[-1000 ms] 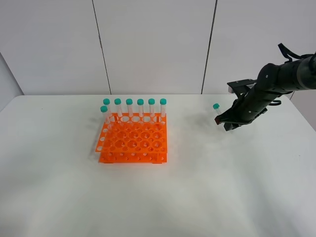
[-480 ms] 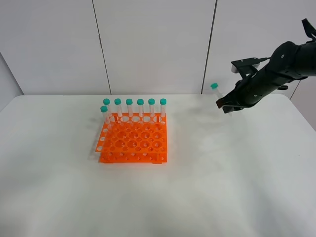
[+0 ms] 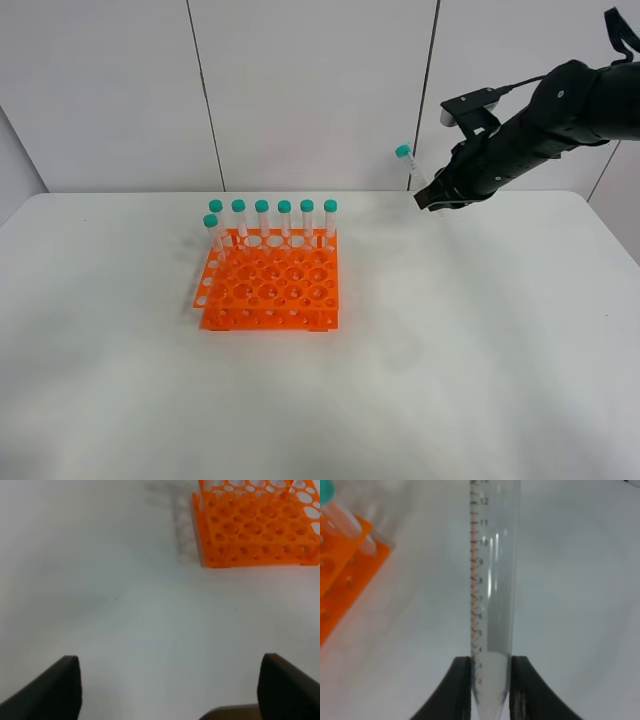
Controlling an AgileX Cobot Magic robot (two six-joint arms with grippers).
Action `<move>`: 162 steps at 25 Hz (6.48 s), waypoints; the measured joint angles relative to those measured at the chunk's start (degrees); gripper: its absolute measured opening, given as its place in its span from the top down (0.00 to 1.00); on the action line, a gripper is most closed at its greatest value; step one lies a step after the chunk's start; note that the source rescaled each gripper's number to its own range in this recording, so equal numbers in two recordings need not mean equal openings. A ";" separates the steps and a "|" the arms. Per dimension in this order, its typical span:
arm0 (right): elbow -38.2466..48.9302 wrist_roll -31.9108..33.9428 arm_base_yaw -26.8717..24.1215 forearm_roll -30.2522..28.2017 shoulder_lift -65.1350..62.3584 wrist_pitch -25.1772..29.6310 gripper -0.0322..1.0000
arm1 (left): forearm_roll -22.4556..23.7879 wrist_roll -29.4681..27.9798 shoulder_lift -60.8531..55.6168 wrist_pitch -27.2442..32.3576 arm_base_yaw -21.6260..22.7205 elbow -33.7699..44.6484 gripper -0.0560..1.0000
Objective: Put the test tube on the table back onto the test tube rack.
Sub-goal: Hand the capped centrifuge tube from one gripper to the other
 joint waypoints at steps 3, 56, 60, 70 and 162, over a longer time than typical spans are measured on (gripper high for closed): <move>0.00 0.86 3.89 -2.06 -0.06 -0.82 0.66 | 0.00 0.00 0.00 0.00 0.00 0.00 0.00; 33.95 55.30 35.71 -54.07 -10.51 -74.57 0.66 | 0.00 0.04 0.00 0.00 0.00 0.00 0.00; 33.95 56.33 35.71 -56.31 -10.51 -76.15 0.66 | 0.00 0.04 0.00 -0.80 0.00 0.89 0.00; 34.74 56.81 35.71 -56.60 -10.51 -77.85 0.66 | -0.82 0.04 0.00 -2.23 0.00 -0.14 0.00; 34.80 57.65 35.71 -56.20 -10.59 -79.62 0.66 | -33.91 37.38 50.20 -28.16 -21.86 -14.93 0.92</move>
